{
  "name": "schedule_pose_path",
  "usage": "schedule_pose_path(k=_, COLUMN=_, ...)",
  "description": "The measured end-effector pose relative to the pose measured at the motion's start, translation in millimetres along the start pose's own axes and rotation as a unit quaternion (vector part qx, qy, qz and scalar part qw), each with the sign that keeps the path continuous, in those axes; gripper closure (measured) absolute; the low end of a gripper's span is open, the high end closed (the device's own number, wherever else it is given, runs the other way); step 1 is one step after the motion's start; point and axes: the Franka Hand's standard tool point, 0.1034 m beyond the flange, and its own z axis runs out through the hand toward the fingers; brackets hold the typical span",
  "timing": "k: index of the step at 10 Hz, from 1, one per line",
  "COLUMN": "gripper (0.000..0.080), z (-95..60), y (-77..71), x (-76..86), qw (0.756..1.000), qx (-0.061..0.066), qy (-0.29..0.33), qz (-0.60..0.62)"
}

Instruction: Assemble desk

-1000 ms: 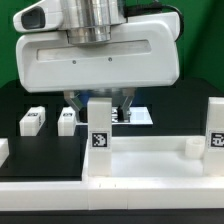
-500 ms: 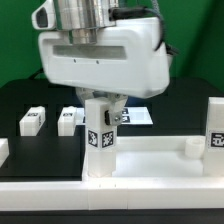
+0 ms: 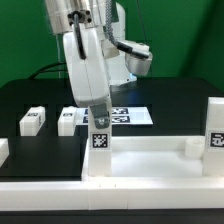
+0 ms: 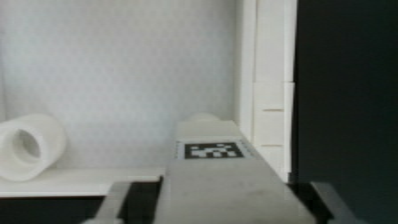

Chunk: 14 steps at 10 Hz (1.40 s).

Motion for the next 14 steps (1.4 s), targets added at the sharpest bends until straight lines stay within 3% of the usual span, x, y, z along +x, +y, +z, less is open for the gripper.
schedule_pose_path(k=1, gripper=0.043, z=0.0, y=0.0, x=-0.1, qw=1.0, qx=0.0, qy=0.0, qz=-0.011)
schedule_pose_path(k=2, gripper=0.0248, z=0.1, y=0.0, x=-0.2, qw=1.0, qx=0.0, qy=0.0, qz=-0.015)
schedule_pose_path(k=3, gripper=0.0181, z=-1.3, y=-1.0, x=0.9, qw=0.989, qx=-0.002, qy=0.003, qz=-0.145)
schedule_pose_path(k=4, gripper=0.0181, z=-1.8, y=0.1, x=-2.3, qw=0.973, qx=-0.007, qy=-0.002, qz=-0.233)
schedule_pose_path(k=8, gripper=0.0151, z=-1.2, y=0.7, x=-1.1, qw=0.931, qx=-0.007, qy=-0.002, qz=-0.366)
schedule_pose_path(k=9, gripper=0.0151, z=-4.3, y=-0.5, x=0.4, qw=0.871, qx=-0.019, qy=0.012, qz=-0.492)
schedule_pose_path(k=10, gripper=0.0151, z=-5.0, y=-3.0, x=0.9, qw=0.81, qx=-0.019, qy=0.019, qz=-0.586)
schedule_pose_path(k=11, gripper=0.0151, z=-1.0, y=-0.6, x=5.9, qw=0.766, qx=-0.02, qy=0.022, qz=-0.642)
schedule_pose_path(k=14, gripper=0.0178, z=0.1, y=-0.9, x=6.5, qw=0.789, qx=-0.017, qy=0.029, qz=-0.613)
